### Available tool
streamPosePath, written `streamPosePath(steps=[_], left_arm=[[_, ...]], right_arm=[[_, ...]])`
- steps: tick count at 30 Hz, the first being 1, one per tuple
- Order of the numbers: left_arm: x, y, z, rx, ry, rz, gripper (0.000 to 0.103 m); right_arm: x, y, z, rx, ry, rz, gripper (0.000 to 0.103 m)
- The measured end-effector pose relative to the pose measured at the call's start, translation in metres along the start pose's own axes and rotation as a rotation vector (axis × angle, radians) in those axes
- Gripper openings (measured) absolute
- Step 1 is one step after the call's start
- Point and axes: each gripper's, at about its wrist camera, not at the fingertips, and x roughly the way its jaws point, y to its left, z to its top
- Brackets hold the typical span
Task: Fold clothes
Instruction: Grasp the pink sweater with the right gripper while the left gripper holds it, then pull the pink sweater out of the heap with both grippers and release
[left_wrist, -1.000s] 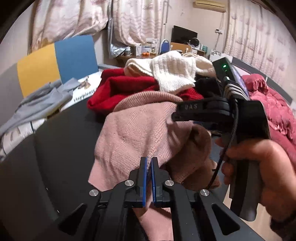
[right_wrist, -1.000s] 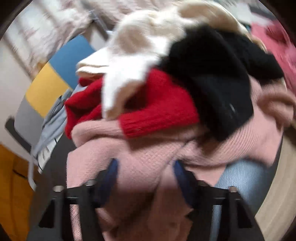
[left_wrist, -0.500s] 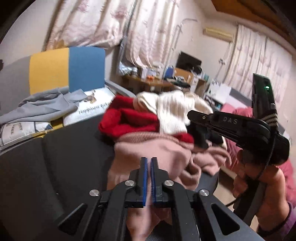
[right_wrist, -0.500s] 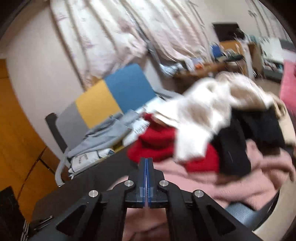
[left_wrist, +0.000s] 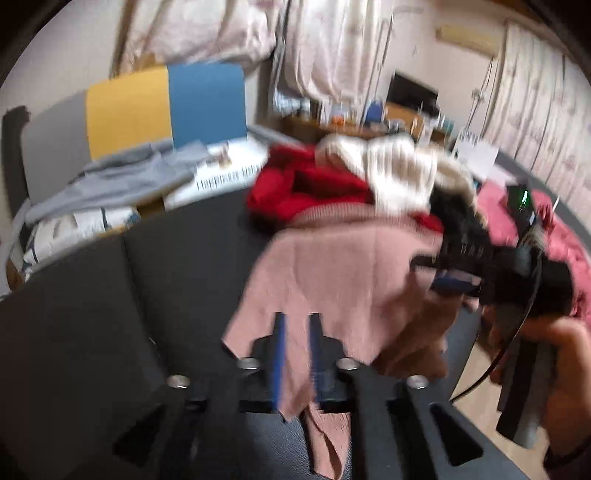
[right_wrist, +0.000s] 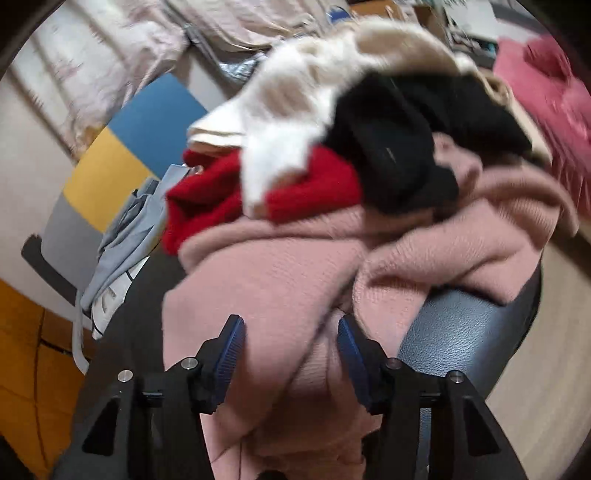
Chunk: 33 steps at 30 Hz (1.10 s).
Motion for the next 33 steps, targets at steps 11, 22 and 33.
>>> streamPosePath(steps=[11, 22, 33], left_arm=[[0.069, -0.042, -0.009, 0.198, 0.035, 0.073, 0.084], [0.039, -0.031, 0.010, 0.230, -0.090, 0.084, 0.010], [-0.106, 0.039, 0.046, -0.024, -0.328, 0.013, 0.010]], right_arm=[[0.050, 0.006, 0.023, -0.013, 0.030, 0.104, 0.024], [-0.011, 0.046, 0.021, -0.177, -0.106, 0.305, 0.010], [-0.090, 0.165, 0.010, -0.390, -0.189, 0.540, 0.005]])
